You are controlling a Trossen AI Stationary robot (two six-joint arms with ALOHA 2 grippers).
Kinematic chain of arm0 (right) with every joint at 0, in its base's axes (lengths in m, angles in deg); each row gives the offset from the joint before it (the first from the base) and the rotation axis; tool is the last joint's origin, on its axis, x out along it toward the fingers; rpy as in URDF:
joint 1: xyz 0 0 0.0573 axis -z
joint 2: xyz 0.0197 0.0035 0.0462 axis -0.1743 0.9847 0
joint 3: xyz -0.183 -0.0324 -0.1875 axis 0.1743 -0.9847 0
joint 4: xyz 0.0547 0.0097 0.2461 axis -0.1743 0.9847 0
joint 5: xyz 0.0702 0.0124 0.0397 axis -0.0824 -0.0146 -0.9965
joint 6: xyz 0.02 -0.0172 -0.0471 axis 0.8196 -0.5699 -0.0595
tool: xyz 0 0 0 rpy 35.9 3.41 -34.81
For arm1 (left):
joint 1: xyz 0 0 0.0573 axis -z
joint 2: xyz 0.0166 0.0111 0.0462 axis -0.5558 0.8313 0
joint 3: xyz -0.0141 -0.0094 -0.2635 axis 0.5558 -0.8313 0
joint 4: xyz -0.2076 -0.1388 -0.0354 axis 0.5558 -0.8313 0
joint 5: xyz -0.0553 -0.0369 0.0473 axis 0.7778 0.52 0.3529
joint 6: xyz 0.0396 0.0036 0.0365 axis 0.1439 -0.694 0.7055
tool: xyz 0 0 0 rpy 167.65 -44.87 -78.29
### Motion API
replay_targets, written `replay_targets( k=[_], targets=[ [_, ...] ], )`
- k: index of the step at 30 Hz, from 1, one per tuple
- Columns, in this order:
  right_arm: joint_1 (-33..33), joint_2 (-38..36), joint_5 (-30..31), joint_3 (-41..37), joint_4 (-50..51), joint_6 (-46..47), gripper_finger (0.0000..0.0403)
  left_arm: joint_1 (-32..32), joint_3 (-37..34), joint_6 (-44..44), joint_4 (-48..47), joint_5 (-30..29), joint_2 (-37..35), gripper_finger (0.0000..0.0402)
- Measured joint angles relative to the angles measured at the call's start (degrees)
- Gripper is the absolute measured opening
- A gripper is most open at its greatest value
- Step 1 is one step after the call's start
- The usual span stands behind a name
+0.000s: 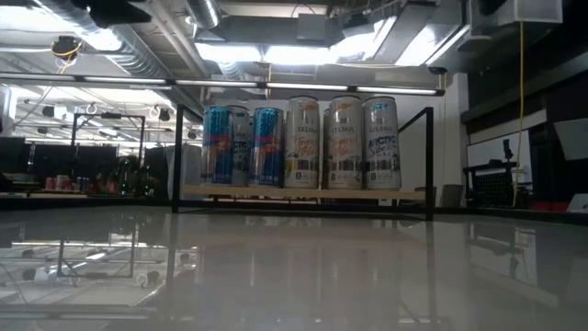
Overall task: Place canned beverage on shelf
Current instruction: Return to Home Position
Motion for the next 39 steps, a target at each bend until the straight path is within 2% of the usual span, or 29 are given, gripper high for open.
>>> replay_targets(
  k=[4,6,9,13,18,22,27,29,32,39],
  targets=[
    [0.0,-7.8,0.0,0.0,3.2,-1.2,0.0340,0.0,-5.1,0.6,2.3,11.6,-6.6,0.0292],
    [0.0,-10.1,0.0,0.0,5.7,-1.2,0.0337,0.0,-8.9,0.3,5.7,14.6,-10.6,0.0292],
    [0.0,-12.9,0.0,-2.1,6.2,-1.2,0.0317,0.0,-15.1,-2.5,11.1,14.5,-16.5,0.0292],
    [0.0,-16.3,0.2,-8.1,3.3,-1.3,0.0264,0.0,-22.2,-6.7,14.4,13.4,-22.6,0.0280],
    [0.0,-19.2,2.6,-16.8,-4.9,-1.3,0.0184,0.0,-28.8,-10.5,19.1,14.0,-22.7,0.0237],
    [0.0,-20.4,2.6,-23.2,-12.7,-0.5,0.0122,0.0,-35.5,-11.0,29.5,15.1,-22.5,0.0192],
    [0.0,-20.7,2.6,-28.2,-17.8,2.2,0.0058,0.0,-43.4,-12.9,43.6,15.0,-22.5,0.0143],
    [0.0,-20.7,2.7,-29.3,-18.2,3.1,0.0040,0.0,-46.2,-13.6,47.3,14.2,-22.5,0.0128],
    [0.0,-20.7,3.2,-29.9,-18.8,3.4,0.0023,0.0,-46.0,-13.5,46.2,11.6,-22.2,0.0113],
    [0.0,-20.6,4.1,-29.9,-15.3,3.4,0.0001,0.0,-46.1,-8.8,45.5,11.2,-22.0,0.0095]
  ],
)
